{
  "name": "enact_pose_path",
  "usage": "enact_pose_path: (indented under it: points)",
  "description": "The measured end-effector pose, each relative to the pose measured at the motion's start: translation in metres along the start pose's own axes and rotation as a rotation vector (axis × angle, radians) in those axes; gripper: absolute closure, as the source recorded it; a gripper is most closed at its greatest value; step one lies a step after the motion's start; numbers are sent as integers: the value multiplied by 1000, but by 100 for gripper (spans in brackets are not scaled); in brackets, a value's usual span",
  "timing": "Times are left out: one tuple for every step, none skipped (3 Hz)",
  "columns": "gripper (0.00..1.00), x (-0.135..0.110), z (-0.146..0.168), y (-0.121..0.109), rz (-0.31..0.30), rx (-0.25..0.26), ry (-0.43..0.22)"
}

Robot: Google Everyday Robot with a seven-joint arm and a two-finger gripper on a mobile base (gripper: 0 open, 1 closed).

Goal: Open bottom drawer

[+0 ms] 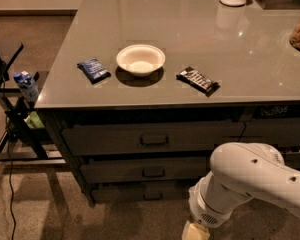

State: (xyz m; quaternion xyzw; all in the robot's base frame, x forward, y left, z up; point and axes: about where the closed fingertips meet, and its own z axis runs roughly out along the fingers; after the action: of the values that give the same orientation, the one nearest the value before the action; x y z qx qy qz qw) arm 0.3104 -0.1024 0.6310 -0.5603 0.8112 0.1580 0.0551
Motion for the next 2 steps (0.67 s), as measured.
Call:
enact_pose_path:
  points:
    - [0,0,0,0,0,0,0]
    - [0,7,31,6,30,-46,-25]
